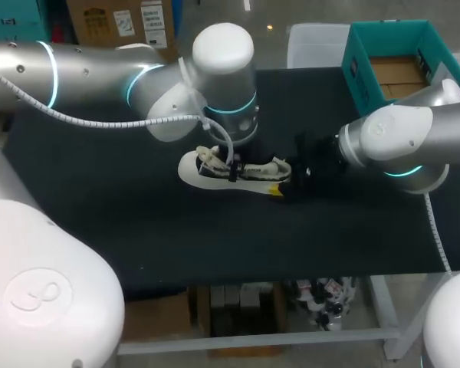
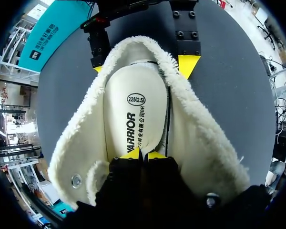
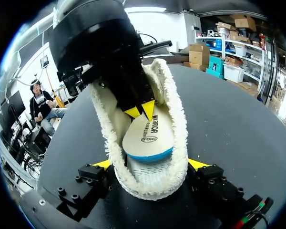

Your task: Open the shoe tongue, take the insole out of the shoe, put the insole back into the shoe, and pack the shoe into the shoebox

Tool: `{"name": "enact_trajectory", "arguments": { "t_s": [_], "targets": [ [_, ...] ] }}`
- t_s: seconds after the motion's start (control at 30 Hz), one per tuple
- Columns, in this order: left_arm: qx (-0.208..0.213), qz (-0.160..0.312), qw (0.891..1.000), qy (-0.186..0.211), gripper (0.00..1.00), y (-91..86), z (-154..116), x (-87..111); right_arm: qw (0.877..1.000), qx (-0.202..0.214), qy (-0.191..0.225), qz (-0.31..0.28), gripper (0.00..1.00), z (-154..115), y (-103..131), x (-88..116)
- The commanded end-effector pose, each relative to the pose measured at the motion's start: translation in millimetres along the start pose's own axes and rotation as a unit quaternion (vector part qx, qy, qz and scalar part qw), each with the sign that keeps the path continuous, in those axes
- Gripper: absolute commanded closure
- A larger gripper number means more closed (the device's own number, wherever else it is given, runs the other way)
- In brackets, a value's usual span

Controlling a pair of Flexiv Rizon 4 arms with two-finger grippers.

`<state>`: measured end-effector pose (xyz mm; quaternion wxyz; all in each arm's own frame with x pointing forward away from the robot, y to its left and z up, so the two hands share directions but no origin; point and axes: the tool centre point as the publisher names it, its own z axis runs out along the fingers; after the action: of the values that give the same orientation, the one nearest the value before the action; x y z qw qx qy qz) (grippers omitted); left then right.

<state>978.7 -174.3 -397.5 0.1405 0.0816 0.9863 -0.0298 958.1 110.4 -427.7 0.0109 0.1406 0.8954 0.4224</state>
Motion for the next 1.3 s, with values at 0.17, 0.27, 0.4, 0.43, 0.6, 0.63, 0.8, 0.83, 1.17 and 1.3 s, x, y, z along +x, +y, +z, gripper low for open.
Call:
{"name": "enact_trajectory", "arguments": {
  "t_s": [0.17, 0.27, 0.4, 0.43, 0.6, 0.63, 0.8, 0.83, 1.17, 1.3],
  "targets": [
    [0.020, -0.009, 0.999, -0.024, 1.00, -9.7, 10, -13.5, 1.000, -0.002, 0.005, -0.002, 1.00, 2, -3, 2],
    [0.031, -0.015, 0.999, -0.028, 1.00, -13.6, -1, -19.6, 1.000, -0.002, 0.005, -0.002, 1.00, 2, -3, 2],
    [0.044, -0.020, 0.998, -0.026, 1.00, -17.1, -12, -27.3, 1.000, -0.002, 0.005, -0.002, 1.00, 2, -3, 2],
    [0.046, -0.021, 0.998, -0.025, 1.00, -17.7, -14, -28.6, 1.000, -0.002, 0.005, -0.002, 1.00, 2, -3, 2],
    [0.054, -0.021, 0.998, -0.016, 1.00, -18.8, -24, -35.0, 1.000, -0.002, 0.005, -0.002, 1.00, 2, -3, 2],
    [0.056, -0.021, 0.998, -0.016, 1.00, -18.9, -26, -35.9, 1.000, -0.002, 0.005, -0.002, 1.00, 2, -3, 2],
    [0.070, -0.021, 0.997, -0.017, 1.00, -18.7, -43, -41.3, 1.000, -0.002, 0.005, -0.002, 1.00, 2, -3, 2],
    [0.073, -0.021, 0.997, -0.015, 1.00, -18.8, -45, -42.1, 1.000, -0.002, 0.005, -0.002, 1.00, 2, -3, 2],
    [0.127, -0.026, 0.991, 0.023, 1.00, -21.0, -61, -42.6, 1.000, -0.002, 0.005, -0.002, 1.00, 2, -3, 2],
    [0.153, -0.020, 0.987, 0.039, 1.00, -21.8, -68, -39.9, 1.000, -0.002, 0.005, -0.002, 1.00, 2, -3, 2]
  ]
}}
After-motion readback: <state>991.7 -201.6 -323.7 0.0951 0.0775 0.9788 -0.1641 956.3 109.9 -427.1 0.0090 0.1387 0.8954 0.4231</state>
